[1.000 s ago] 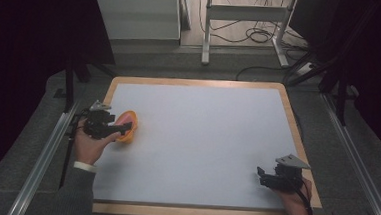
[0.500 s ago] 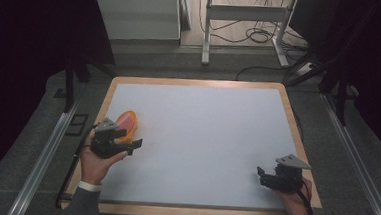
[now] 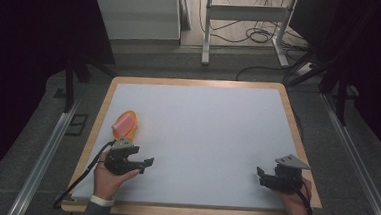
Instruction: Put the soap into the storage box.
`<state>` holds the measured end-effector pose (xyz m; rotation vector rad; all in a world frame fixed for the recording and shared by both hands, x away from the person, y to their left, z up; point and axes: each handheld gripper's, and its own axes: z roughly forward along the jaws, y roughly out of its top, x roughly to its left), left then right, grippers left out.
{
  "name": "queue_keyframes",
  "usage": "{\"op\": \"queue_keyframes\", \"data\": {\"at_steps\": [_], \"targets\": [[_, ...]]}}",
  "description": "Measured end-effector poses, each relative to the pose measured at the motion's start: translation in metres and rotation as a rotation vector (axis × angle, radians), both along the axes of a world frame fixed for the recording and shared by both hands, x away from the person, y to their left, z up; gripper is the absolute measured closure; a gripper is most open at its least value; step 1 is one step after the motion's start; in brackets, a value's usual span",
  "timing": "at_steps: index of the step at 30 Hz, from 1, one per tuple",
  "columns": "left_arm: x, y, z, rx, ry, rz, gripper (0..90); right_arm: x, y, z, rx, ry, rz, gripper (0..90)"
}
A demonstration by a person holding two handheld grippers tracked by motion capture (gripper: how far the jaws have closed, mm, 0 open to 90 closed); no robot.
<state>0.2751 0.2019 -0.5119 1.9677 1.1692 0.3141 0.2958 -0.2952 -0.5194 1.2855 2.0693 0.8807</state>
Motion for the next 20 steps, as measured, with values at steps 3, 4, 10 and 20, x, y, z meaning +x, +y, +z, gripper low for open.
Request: {"op": "queue_keyframes", "data": {"at_steps": [3,4,10,20], "targets": [[-0.0015,-0.0024,-0.0058,0.043,0.012,0.0,25.3,0.0,-0.0007,0.0003,0.001,-0.003,-0.003,11.5],[-0.0019,-0.0027,-0.0063,0.049,0.013,-0.004,25.3,0.0,-0.0005,0.0003,0.002,-0.005,-0.003,11.5],[-0.0017,-0.0032,-0.0068,0.039,0.004,-0.015,25.4,-0.0009,0.0009,0.001,-0.004,-0.008,0.007,11.5],[-0.0025,0.0038,-0.0002,0.027,-0.011,-0.009,25.1,-0.0027,0.0029,0.0062,0.012,-0.036,0.027,11.5]]}}
